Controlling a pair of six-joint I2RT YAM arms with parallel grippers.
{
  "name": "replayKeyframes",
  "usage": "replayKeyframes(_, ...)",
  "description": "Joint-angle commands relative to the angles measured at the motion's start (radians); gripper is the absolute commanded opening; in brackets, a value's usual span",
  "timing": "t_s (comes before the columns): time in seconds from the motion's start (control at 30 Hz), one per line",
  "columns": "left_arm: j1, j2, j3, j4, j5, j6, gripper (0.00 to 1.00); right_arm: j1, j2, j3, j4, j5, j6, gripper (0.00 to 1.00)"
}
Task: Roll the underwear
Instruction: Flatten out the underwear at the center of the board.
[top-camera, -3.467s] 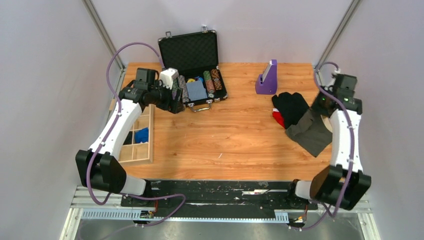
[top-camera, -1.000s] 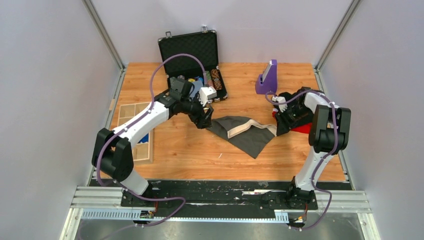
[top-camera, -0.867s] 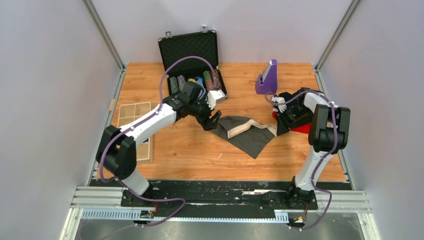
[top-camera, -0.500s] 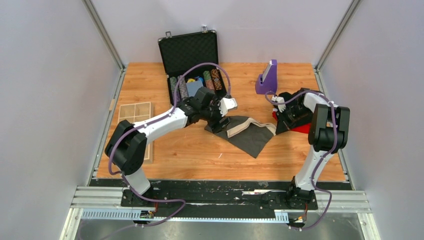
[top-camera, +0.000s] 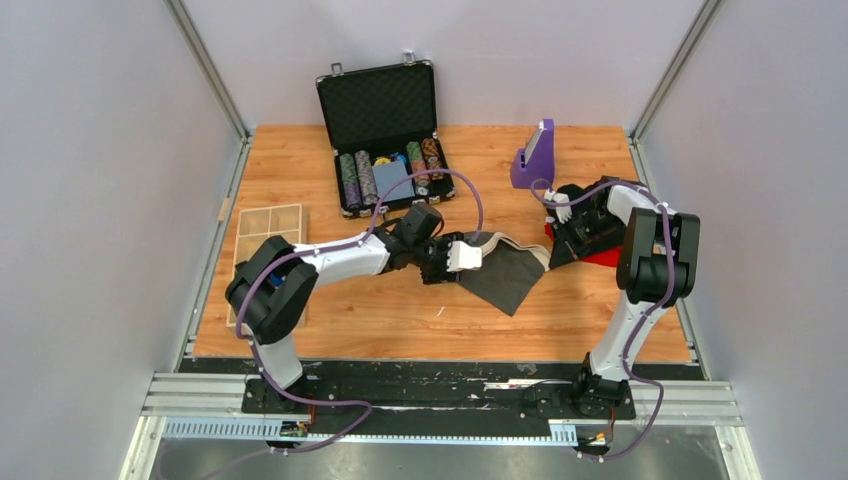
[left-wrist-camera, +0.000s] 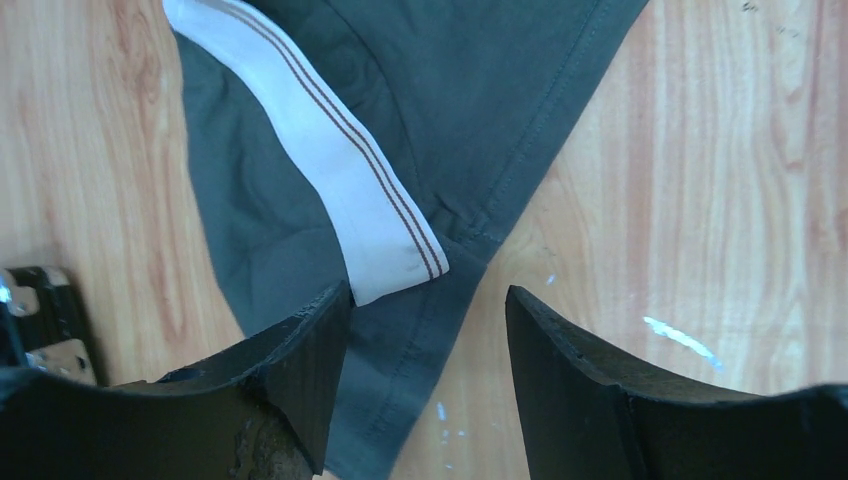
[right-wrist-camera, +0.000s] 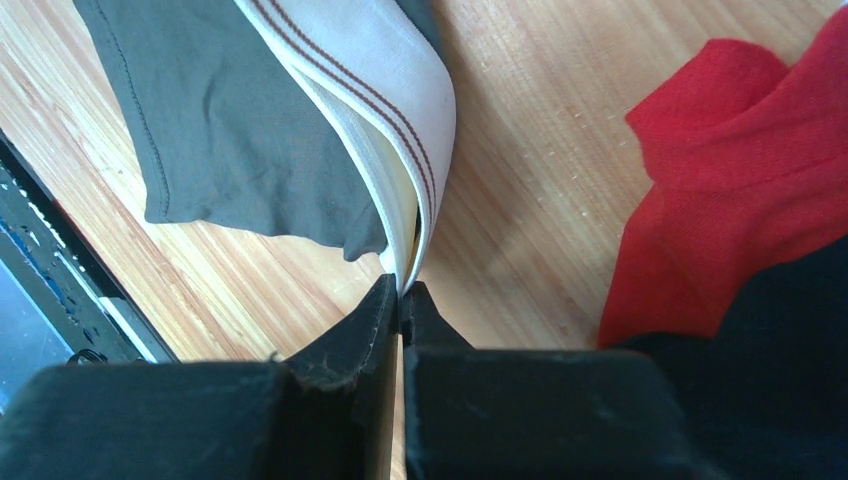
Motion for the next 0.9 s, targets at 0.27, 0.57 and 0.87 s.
replayKeyframes(0.27,0.001,0.046,0.029,0.096,0.042,0.196,0.65,-0.003,-0.058,0.027,-0.023,-0.054,0.02,0.0)
replayKeyframes(0.57,0.001,0.045,0.036,0.132,0.042,0.172,0.65,-0.003,-0.053,0.025,-0.023,-0.052,0.034,0.0)
replayKeyframes(0.87,0.002,0.071,0.056,0.145,0.026,0.16,0.71,-0.003,-0.061,0.017,-0.022,-0.049,0.046,0.0)
